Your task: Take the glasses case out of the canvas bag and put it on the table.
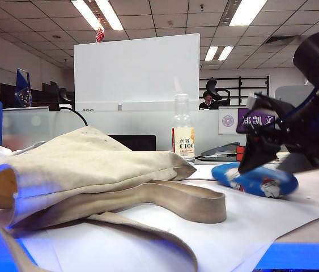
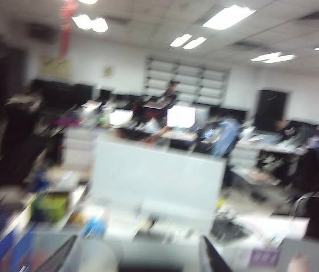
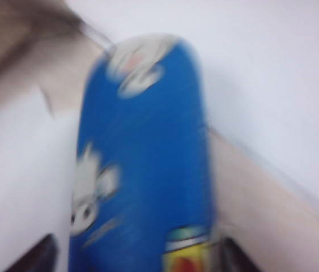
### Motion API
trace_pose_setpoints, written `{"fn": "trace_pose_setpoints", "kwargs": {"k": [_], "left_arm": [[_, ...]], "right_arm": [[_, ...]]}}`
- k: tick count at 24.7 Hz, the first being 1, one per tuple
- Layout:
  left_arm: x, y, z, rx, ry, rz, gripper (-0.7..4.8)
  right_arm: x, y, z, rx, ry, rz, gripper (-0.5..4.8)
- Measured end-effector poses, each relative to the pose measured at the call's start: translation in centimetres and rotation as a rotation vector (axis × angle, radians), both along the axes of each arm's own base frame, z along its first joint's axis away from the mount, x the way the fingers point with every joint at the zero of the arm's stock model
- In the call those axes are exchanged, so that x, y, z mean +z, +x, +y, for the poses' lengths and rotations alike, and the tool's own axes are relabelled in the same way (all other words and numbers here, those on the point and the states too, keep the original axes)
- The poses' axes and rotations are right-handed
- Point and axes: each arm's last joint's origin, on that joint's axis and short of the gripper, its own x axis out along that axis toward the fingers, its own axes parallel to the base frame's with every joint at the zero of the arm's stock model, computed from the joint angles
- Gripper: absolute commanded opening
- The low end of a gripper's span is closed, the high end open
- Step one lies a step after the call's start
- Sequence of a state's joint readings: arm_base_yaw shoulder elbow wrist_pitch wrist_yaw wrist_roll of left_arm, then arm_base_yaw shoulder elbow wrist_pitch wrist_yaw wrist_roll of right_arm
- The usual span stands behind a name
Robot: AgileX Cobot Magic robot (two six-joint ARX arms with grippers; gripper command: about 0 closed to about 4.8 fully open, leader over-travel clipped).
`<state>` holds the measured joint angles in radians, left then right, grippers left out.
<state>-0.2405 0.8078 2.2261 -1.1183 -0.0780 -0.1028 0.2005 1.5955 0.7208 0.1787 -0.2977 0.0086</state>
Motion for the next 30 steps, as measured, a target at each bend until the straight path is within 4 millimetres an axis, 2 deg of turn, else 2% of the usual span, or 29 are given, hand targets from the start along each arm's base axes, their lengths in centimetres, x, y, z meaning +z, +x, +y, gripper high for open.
{"fn": "trace_pose_setpoints", "kwargs": {"k": [1, 2, 3, 4, 5, 6, 7, 8, 9, 11, 13, 15, 18, 19, 20, 21, 22, 23, 24, 25, 26, 30], "left_arm": [[-0.4, -0.3, 0.1, 0.006, 0.003, 0.023, 2.68], [-1.3, -0.7, 0.2, 0.021, 0.024, 0.088, 2.63], [-1.8, -1.0, 0.3, 0.040, 0.039, 0.115, 1.82], [-2.8, -2.2, 0.5, 0.109, 0.065, 0.146, 0.44], [-3.7, -4.1, 0.7, 0.197, 0.079, 0.131, -0.08], [-4.2, -5.6, 1.0, 0.247, 0.091, 0.102, -0.06], [-5.1, -7.9, 1.5, 0.293, 0.113, 0.047, -0.06], [-5.7, -9.0, 1.8, 0.309, 0.118, 0.028, -0.06], [-6.7, -10.0, 2.2, 0.323, 0.116, 0.047, -0.06], [-8.3, -10.3, 3.0, 0.310, 0.102, 0.086, -0.06], [-10.1, -10.9, 3.3, 0.290, 0.052, 0.096, -0.06], [-13.4, -10.8, 3.1, 0.243, -0.018, 0.139, -0.06], [-18.5, -6.9, 1.7, 0.233, -0.071, 0.314, -0.06], [-20.4, -5.0, 1.3, 0.217, -0.082, 0.371, -0.06], [-22.1, -2.0, 0.5, 0.156, -0.070, 0.384, -0.06], [-22.2, -0.7, 0.1, 0.120, -0.059, 0.360, -0.06], [-22.4, 2.9, -0.9, 0.031, -0.014, 0.258, -0.06], [-22.8, 5.0, -1.5, -0.008, 0.020, 0.221, -0.06], [-23.9, 8.8, -2.4, -0.033, 0.055, 0.157, -0.06], [-24.3, 10.2, -2.7, -0.039, 0.056, 0.116, -0.06], [-25.4, 12.5, -3.2, -0.033, 0.051, 0.062, -0.06], [-27.7, 15.6, -3.5, 0.058, 0.024, 0.036, -0.06]], "right_arm": [[0.6, 0.0, 0.0, -0.005, 0.022, -0.029, 3.87], [2.7, 0.1, 0.1, -0.029, 0.089, -0.138, 3.70], [4.3, 0.1, 0.1, -0.040, 0.131, -0.226, 2.48], [7.7, -0.3, 0.0, -0.063, 0.212, -0.402, 1.39], [11.0, -1.1, -0.3, -0.094, 0.283, -0.533, 0.91], [13.0, -1.9, -0.5, -0.118, 0.323, -0.606, -0.16], [16.7, -3.9, -1.0, -0.160, 0.394, -0.727, -0.03], [18.5, -5.1, -1.2, -0.165, 0.429, -0.798, -0.03], [20.9, -7.2, -1.5, -0.157, 0.479, -0.890, -0.03], [23.3, -11.3, -2.3, -0.138, 0.506, -0.985, -0.03], [24.8, -15.2, -3.3, -0.151, 0.520, -1.049, -0.03], [25.1, -18.8, -4.1, -0.165, 0.467, -1.052, -0.03], [23.1, -23.2, -5.1, -0.183, 0.291, -0.968, -0.03], [22.4, -24.7, -5.5, -0.209, 0.256, -0.943, -0.03], [20.9, -26.6, -6.1, -0.252, 0.231, -0.922, -0.03], [20.1, -27.4, -6.3, -0.273, 0.221, -0.914, -0.03], [17.9, -29.0, -6.8, -0.310, 0.202, -0.900, -0.03], [16.8, -29.2, -6.8, -0.317, 0.194, -0.885, -0.03], [15.1, -27.8, -6.5, -0.315, 0.151, -0.769, -0.03], [14.1, -27.5, -6.5, -0.317, 0.123, -0.699, -0.03], [13.2, -26.3, -6.2, -0.307, 0.114, -0.666, -0.03], [10.8, -23.5, -5.5, -0.290, 0.176, -0.793, -0.03]]}}
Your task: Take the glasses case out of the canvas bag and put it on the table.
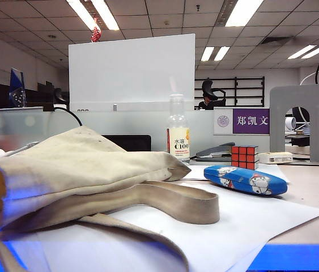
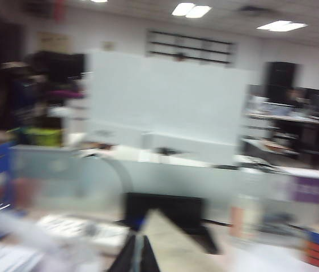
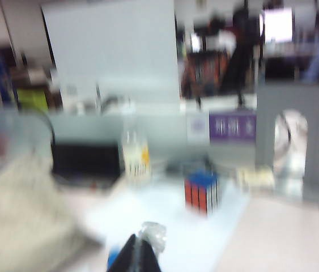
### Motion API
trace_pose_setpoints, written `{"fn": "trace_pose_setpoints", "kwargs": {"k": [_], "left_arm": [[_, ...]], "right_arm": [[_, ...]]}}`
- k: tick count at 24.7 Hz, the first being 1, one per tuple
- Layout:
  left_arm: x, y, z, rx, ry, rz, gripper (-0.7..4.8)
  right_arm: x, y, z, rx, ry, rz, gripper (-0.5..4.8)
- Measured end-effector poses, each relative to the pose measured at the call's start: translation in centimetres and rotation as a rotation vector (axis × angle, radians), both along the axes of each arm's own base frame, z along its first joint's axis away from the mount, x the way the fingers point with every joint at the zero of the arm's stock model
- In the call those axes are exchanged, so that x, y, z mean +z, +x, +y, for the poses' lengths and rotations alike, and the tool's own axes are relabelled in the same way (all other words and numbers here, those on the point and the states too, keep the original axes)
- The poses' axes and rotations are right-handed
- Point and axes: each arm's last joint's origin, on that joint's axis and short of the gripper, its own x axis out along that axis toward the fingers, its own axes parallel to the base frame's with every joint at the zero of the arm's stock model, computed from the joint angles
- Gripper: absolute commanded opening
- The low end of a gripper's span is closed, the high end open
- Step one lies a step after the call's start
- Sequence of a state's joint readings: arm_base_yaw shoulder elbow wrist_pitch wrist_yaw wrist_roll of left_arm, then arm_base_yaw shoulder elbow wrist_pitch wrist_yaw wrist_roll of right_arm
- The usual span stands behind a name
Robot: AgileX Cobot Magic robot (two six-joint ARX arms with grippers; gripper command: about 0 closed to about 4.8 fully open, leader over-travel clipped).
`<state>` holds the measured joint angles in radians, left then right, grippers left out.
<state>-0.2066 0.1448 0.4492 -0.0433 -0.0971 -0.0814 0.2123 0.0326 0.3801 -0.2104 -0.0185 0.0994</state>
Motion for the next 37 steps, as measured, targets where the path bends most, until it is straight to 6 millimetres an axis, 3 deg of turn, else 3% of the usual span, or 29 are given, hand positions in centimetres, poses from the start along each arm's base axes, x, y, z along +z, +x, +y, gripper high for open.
{"fn": "trace_pose_setpoints", "kwargs": {"k": [4, 10, 15, 18, 37], "left_arm": [[-2.9, 1.8, 0.0, 0.107, -0.002, 0.102, -0.06], [-6.0, 2.9, -0.1, 0.159, 0.031, 0.108, -0.06], [-9.5, 3.6, -0.2, 0.164, 0.051, 0.170, -0.06], [-12.6, 4.0, -0.1, 0.149, 0.057, 0.218, -0.06], [-12.6, 4.1, 0.3, 0.141, 0.076, 0.223, -0.05]], "right_arm": [[-2.5, 1.7, 0.3, -0.015, 0.023, -0.093, -0.03], [-8.5, 3.5, 0.7, -0.018, 0.037, 0.040, -0.03], [-8.3, 3.5, 0.6, -0.045, 0.081, -0.014, -0.03], [-9.7, 3.7, 0.5, -0.098, 0.051, 0.125, -0.03], [-10.3, 3.7, 0.5, -0.104, 0.045, 0.190, -0.03]]}}
